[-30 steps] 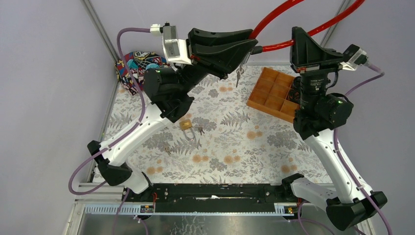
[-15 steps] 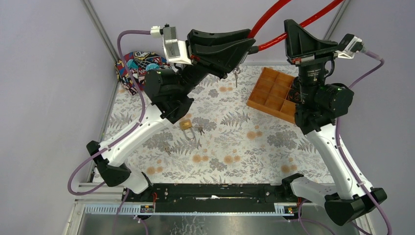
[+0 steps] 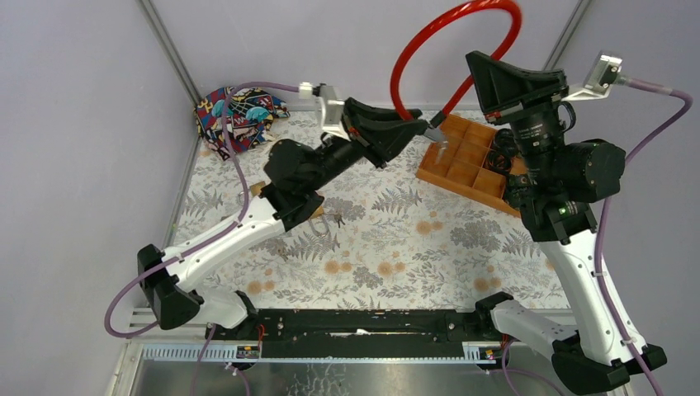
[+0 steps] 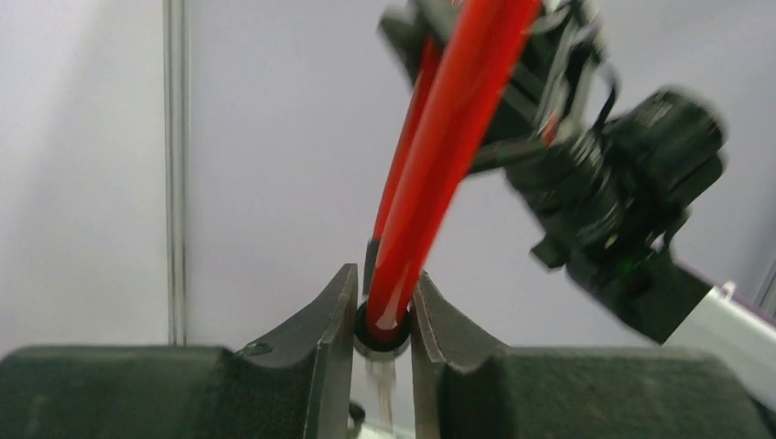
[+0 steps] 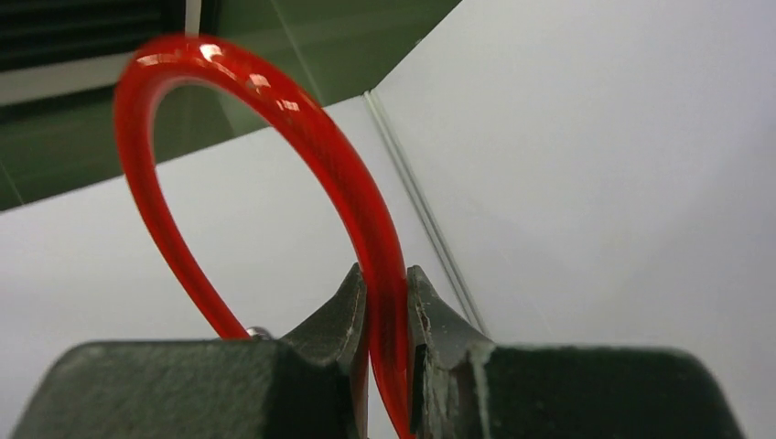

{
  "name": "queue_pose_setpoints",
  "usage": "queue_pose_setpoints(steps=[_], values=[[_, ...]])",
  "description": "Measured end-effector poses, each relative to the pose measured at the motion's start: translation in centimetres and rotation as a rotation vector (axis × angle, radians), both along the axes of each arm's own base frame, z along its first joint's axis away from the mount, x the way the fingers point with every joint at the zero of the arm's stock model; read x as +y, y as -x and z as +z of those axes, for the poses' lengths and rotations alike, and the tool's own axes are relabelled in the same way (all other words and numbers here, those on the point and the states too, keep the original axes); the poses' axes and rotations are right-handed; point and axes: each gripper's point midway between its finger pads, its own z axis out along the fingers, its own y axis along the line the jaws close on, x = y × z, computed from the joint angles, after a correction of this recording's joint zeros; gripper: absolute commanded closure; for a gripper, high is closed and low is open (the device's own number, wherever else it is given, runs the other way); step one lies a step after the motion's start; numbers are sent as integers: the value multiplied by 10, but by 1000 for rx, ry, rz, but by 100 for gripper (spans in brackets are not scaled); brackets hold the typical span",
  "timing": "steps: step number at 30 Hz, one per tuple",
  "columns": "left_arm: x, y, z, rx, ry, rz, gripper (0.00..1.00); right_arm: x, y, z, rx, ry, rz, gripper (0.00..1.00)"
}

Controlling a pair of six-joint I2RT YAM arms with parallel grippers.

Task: Lock with the key
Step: Lock the lock.

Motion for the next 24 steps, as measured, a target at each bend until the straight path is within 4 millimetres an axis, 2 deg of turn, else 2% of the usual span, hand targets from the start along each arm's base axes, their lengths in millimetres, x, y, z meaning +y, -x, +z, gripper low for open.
queue_pose_setpoints(steps=[3,6,8,11,17,20,24], values=[[-14,-10,-38,70,-82,-5,86,11,6,-5,-18,72,31,100],[-20,-16,-55,105,-116,-7,84,23,4,-15,-3,120,75,100],[-21,-17,-59,118,-127,-8,80,27,0,-20,5,124,93,100],[-22,-17,-61,124,-132,-10,69,29,-1,-21,4,116,107,100],[-25,-13,-63,117,-140,-42,65,33,5,-20,-8,113,147,100],[-27,-13,-65,121,-145,-52,60,38,5,-24,6,115,174,100],[-30,-10,-67,124,-148,-82,60,42,2,-32,34,117,198,100]])
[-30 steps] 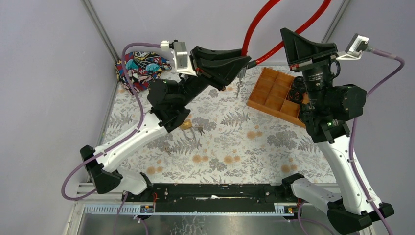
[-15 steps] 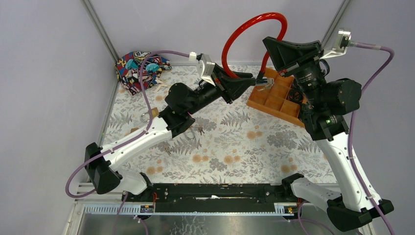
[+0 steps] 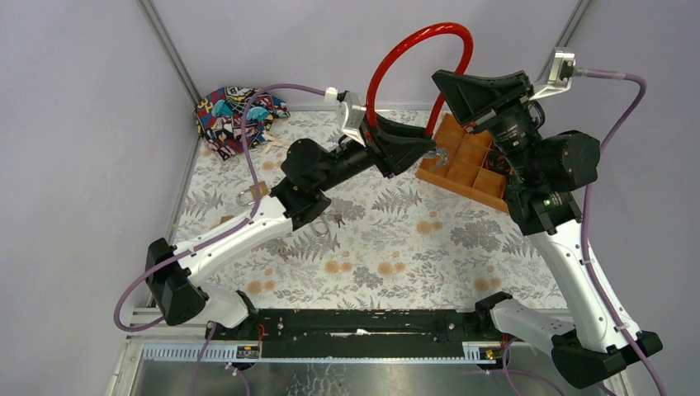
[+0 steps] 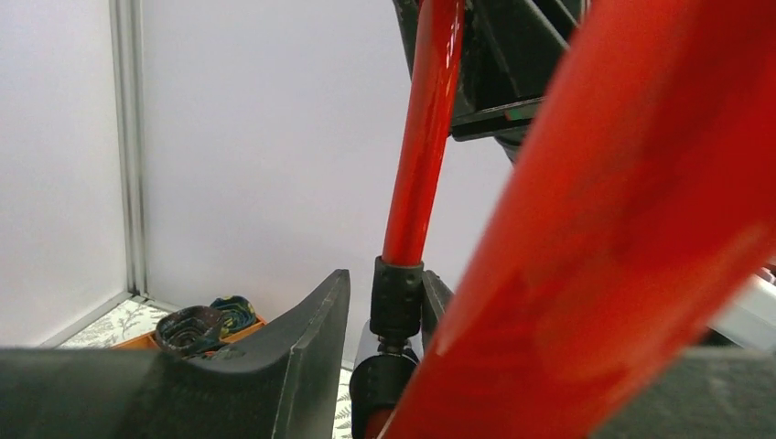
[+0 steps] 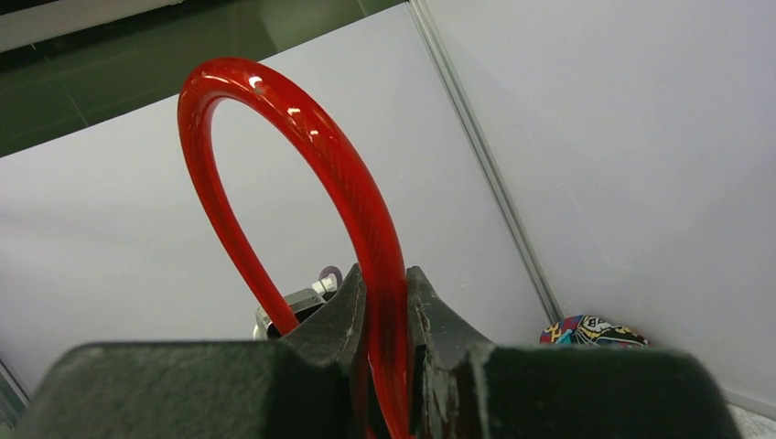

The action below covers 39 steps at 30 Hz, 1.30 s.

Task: Lock with the key
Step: Lock the lock.

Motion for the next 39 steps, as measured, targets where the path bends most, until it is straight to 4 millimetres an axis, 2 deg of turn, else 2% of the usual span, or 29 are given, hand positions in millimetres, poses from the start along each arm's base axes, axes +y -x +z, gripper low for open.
queue_pose_setpoints(steps=[2,5,11,12,15,16,17,18,21,25,28,35,39], values=[[-1,3,1,-2,0,-16,69,1,-1,-1,8,-2,5,100],[-2,8,1,-6,-2,-45,100,2,-1,-1,10,-2,10,100],[-2,12,3,-15,-5,-69,100,3,0,-1,11,-3,21,100],[-2,13,3,-17,-5,-73,100,3,0,-1,10,-3,21,94],[-2,14,4,-14,-8,-83,100,2,1,-2,10,3,16,42],[-2,14,3,-8,-10,-88,100,2,1,-3,12,10,13,30],[-1,13,5,-2,-8,-92,100,3,3,-5,18,21,18,12],[0,11,6,2,-10,-92,100,6,6,-9,18,51,28,2],[2,7,4,23,-21,-103,100,15,15,-27,14,182,38,0],[13,-3,4,37,-24,-96,100,11,21,-54,-1,361,-13,0],[19,0,5,36,-31,-111,100,9,26,-68,-13,443,-23,0],[34,15,12,23,-22,-131,100,10,25,-85,-15,502,-18,3],[35,18,8,30,-27,-142,100,11,23,-81,-24,486,-26,0]])
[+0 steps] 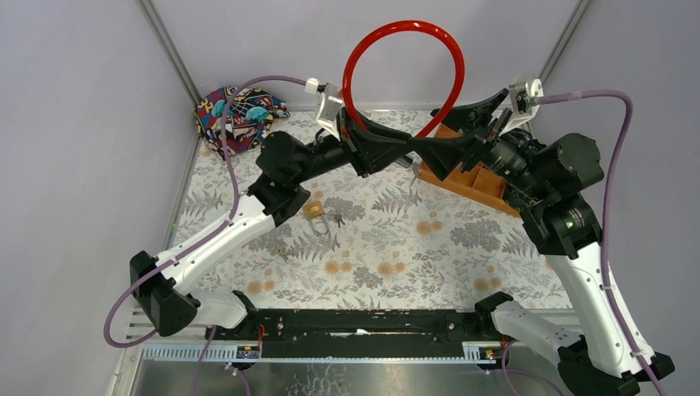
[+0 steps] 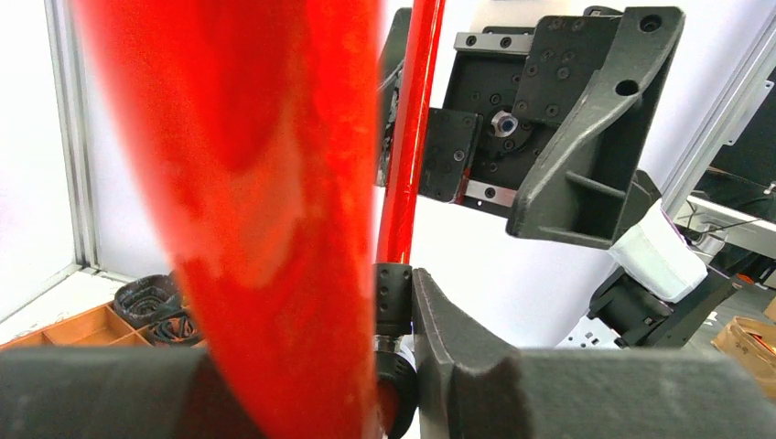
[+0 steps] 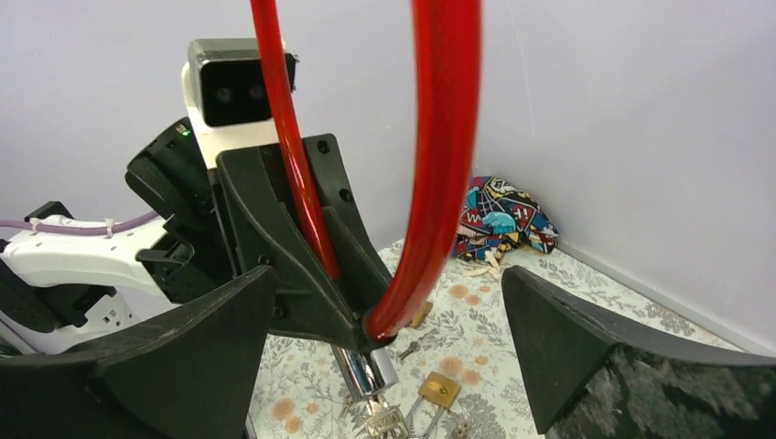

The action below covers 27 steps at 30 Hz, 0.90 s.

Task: Lock with the key
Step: Lock the lock.

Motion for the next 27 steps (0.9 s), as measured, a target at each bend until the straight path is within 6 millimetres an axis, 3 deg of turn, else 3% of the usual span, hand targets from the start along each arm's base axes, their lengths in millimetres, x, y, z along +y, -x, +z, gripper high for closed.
queue_pose_setpoints(steps=[5,9,12,21,24,27], values=[[2,-6,-2,24,0,6,100,4,9,-5,-30,32,48,1],[6,-11,-2,40,4,16,100,15,25,-43,-43,152,171,0],[7,-12,-2,45,4,12,100,19,26,-53,-53,191,210,1],[7,-8,-2,57,4,-11,100,43,3,-73,-42,219,318,26],[7,-7,-2,58,6,-15,100,47,4,-75,-49,209,354,29],[7,-6,0,56,9,-21,100,49,7,-74,-65,201,381,43]])
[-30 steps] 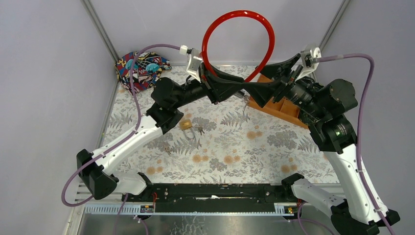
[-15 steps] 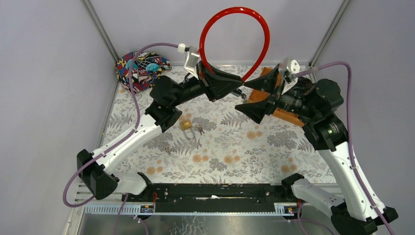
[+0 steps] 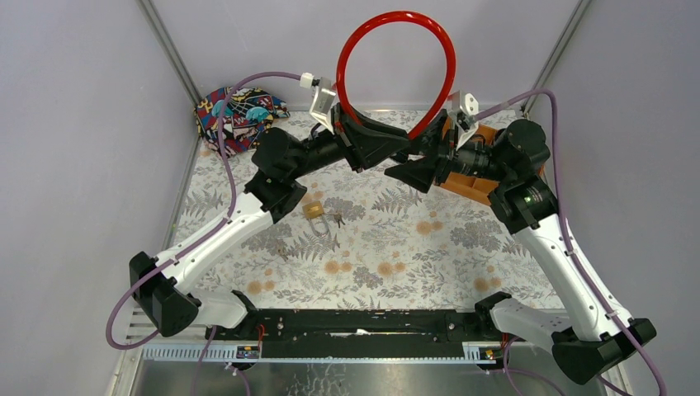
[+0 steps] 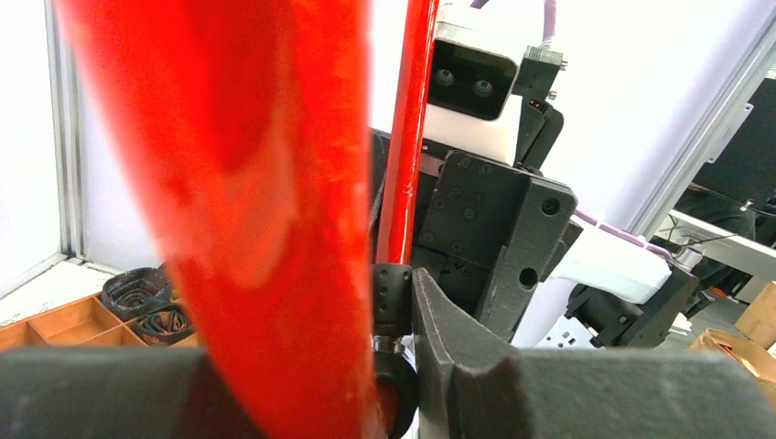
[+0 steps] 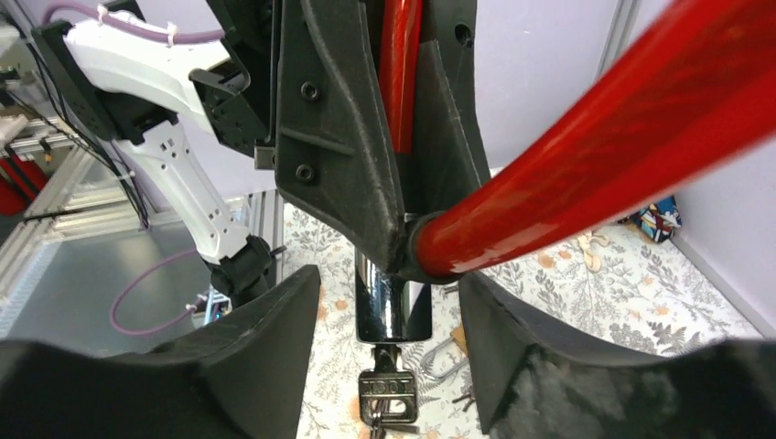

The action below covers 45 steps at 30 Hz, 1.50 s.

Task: Lock with the key
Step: Lock the lock.

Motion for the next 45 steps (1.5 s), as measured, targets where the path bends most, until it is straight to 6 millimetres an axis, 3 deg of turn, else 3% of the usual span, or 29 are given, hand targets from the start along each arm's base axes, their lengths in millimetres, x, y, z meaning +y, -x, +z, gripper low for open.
queue_pose_setpoints(steps=[7,11,16,19,27,31,37,45], values=[[0,2,2,-2,6,-12,100,2,3,3,-2,-31,27,74],[1,4,5,-11,16,-15,100,3,4,6,0,-42,33,100],[3,6,8,-17,21,-15,97,3,5,9,-9,-45,37,100],[5,8,8,-22,23,-13,78,3,7,10,-17,-37,39,100],[9,16,9,-64,26,-8,45,1,13,14,-32,0,44,100],[12,16,15,-94,35,6,40,-1,13,21,-52,3,33,100],[8,13,27,-119,49,9,35,-1,11,15,-27,33,30,100],[5,21,13,-158,3,-36,21,-4,6,6,-9,70,-8,100]])
